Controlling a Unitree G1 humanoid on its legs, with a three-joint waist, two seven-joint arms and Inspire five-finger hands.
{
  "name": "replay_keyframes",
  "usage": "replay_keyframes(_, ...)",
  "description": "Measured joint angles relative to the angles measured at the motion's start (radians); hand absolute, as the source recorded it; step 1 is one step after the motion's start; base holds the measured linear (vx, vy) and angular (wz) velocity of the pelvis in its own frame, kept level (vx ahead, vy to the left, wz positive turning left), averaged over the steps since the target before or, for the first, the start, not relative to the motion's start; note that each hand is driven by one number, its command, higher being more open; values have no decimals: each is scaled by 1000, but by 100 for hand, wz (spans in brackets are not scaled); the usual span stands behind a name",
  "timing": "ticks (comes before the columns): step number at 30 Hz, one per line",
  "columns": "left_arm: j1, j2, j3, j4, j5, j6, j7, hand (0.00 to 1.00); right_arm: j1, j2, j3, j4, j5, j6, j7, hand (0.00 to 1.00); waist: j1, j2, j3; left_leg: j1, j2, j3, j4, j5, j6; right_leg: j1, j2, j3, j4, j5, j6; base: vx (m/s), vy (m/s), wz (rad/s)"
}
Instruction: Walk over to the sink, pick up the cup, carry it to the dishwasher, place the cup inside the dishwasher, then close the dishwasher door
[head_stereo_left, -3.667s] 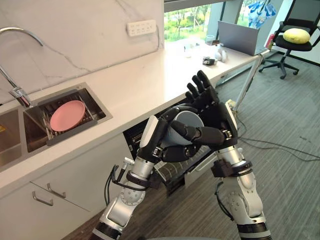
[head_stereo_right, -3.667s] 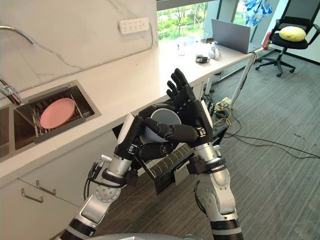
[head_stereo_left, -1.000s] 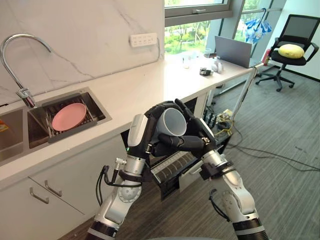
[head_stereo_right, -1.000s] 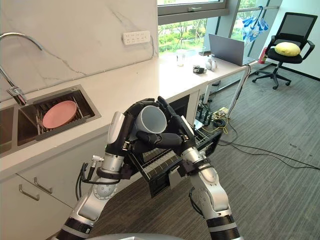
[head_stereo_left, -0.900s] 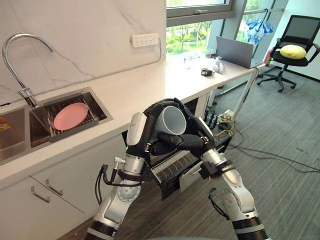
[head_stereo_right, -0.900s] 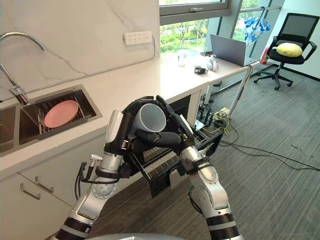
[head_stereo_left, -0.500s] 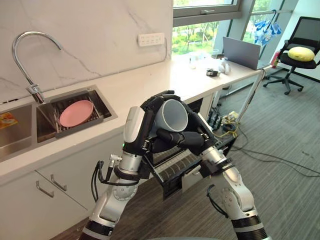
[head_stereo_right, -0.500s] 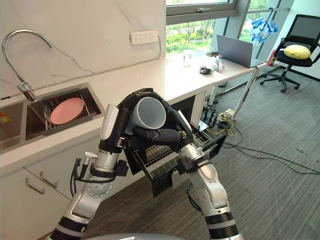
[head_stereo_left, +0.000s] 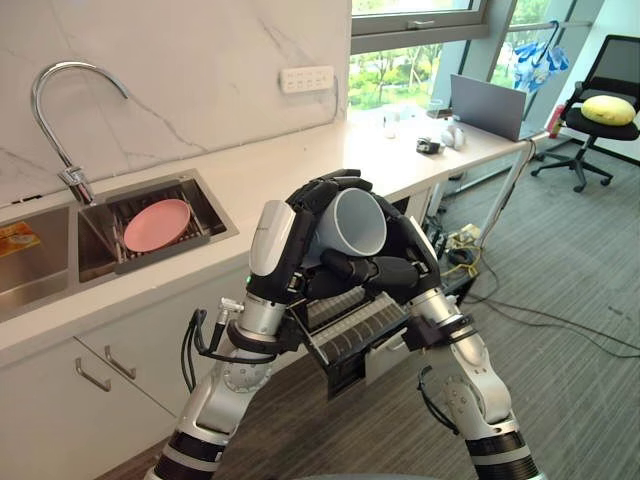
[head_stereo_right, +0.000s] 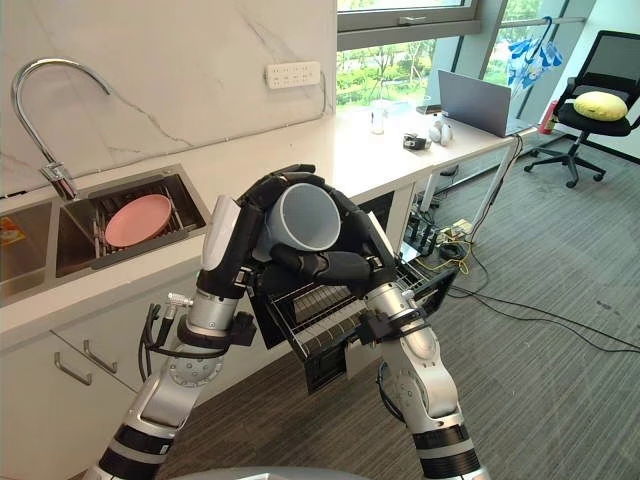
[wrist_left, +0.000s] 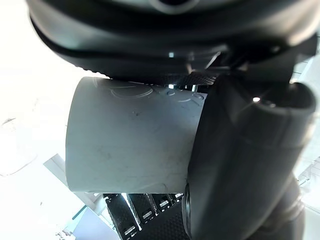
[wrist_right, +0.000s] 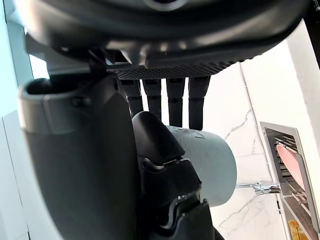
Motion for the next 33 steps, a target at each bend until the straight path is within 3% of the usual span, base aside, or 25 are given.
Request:
replay_keyframes(3, 1, 4, -25, -38, -32, -8, -46, 100, 0, 14, -22, 2, 15, 2, -53, 0, 3, 0, 0, -1, 0, 1, 0, 0, 0, 0, 0, 0, -3, 0, 1, 0, 0, 0)
replay_keyframes(10, 12, 4, -50, -42, -33, -45, -52, 100, 0, 39, -75, 28, 73, 29, -97, 0, 2, 0, 0, 0, 1, 6, 0, 0, 0, -1, 2, 3, -7, 1, 1, 3, -5, -2)
replay_keyframes(18, 43, -33, -57, -145, -39, -151, 10, 100, 15, 57, -108, 125, 135, 74, -113, 0, 5, 0, 2, 0, 1, 0, 0, 0, 0, 3, 2, -1, -8, 0, 1, 0, 0, 1)
replay_keyframes(22, 71, -45, -14, -147, -53, -149, 50, 100, 18, 76, -119, 124, 171, 74, -113, 0, 4, 0, 3, 1, 1, -2, 0, -3, -3, 4, 3, -1, -7, 0, 2, 0, 0, 0)
replay_keyframes(28, 142, -60, 49, -136, -180, -129, 36, 100, 27, 100, -186, 123, 171, 73, -117, 0, 6, 0, 9, -2, 1, -5, 0, -4, -4, 4, 3, -6, -8, -5, 9, 0, 0, 1)
replay_keyframes(33, 266, -96, 126, -100, -208, -121, 31, 100, 80, 100, -326, 122, 145, 73, -132, 0, 14, -2, 25, -10, -3, -25, 0, -4, -4, 10, 1, -27, -9, -9, 10, 9, -6, 11)
